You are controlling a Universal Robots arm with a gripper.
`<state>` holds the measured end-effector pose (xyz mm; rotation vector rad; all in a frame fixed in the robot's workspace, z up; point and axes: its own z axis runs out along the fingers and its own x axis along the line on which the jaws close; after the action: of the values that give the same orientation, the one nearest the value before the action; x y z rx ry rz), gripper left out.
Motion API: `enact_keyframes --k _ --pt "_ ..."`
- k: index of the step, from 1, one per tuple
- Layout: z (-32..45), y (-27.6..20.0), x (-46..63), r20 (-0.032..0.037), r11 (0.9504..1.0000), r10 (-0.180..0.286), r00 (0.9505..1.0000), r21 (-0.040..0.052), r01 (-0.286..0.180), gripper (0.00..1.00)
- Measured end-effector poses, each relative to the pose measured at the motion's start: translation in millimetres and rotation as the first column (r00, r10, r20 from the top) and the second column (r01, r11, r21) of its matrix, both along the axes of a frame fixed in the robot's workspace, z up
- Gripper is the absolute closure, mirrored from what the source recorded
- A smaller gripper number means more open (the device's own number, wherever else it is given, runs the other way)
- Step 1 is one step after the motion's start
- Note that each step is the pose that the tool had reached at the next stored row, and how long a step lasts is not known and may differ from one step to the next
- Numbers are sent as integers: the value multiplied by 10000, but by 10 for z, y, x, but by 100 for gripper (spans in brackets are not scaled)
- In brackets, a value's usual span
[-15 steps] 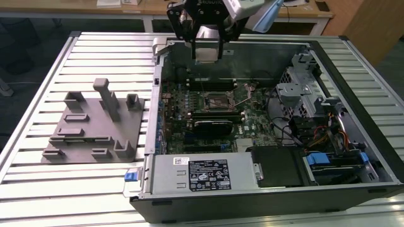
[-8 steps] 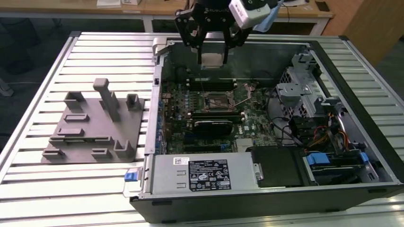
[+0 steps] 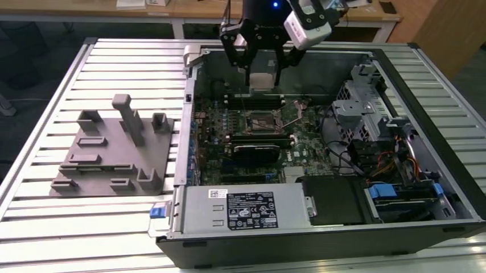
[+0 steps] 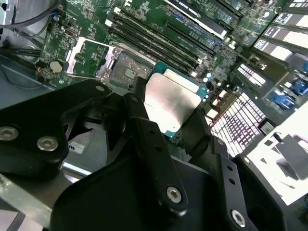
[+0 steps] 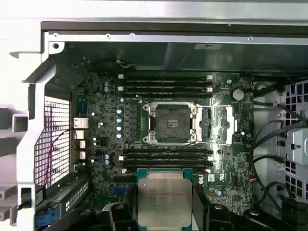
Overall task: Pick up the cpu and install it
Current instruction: 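Pick up the cpu and move it towards the insertion slot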
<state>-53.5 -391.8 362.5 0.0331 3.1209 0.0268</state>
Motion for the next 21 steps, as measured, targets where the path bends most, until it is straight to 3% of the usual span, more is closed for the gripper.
enact_keyframes --k 21 --pt "-379 20 86 -1 10000 0 10000 -1 0 46"
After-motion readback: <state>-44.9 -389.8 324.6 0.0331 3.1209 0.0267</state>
